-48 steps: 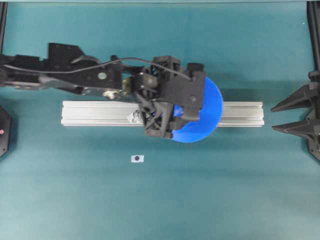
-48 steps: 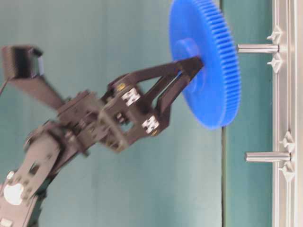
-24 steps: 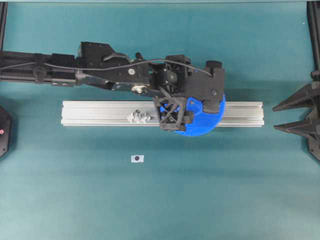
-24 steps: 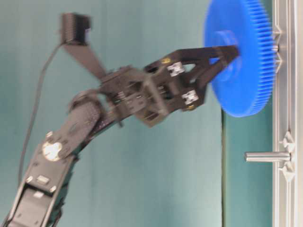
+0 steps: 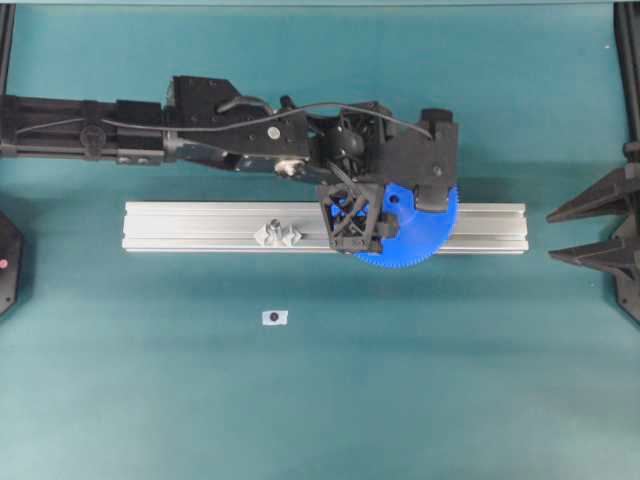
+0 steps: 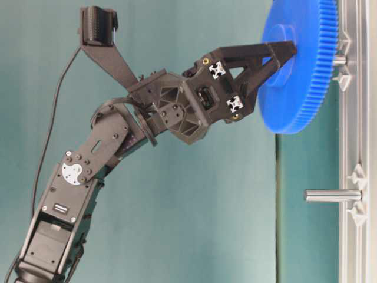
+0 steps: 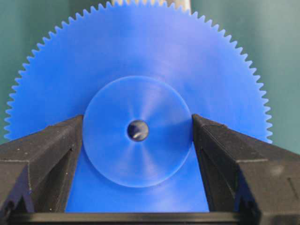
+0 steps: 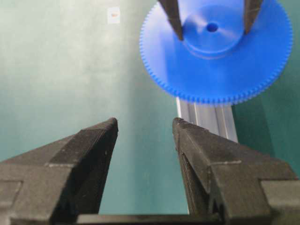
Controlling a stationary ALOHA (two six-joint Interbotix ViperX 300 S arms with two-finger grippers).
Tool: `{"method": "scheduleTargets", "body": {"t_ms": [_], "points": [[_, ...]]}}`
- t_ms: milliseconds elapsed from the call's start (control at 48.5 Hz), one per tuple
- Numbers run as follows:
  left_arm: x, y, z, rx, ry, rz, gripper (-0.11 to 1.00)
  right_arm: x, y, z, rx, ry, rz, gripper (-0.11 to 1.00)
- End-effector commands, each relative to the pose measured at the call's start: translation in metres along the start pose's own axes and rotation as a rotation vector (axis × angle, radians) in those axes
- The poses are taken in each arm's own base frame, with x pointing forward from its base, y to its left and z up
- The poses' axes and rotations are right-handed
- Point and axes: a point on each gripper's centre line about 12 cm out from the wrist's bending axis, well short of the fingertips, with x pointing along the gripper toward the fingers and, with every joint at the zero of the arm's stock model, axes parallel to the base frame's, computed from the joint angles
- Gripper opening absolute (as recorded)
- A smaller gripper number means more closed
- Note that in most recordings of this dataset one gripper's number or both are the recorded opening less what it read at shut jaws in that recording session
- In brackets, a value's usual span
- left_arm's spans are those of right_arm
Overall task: Insert the large gear onto the shaft.
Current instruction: 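Align the gear's center hole with the right shaft tip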
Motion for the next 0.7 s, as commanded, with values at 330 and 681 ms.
{"method": "scheduleTargets", "body": {"t_ms": [330, 681], "points": [[-0.011, 0.009, 0.005, -0.012, -0.007, 0.014, 0.77, -0.001, 0.0, 0.005, 0.011, -0.011, 0.0, 0.58], [-0.017, -0.024, 0.007, 0.03, -0.005, -0.029, 0.77, 0.0, 0.0, 0.002, 0.046, -0.005, -0.003, 0.58]]}}
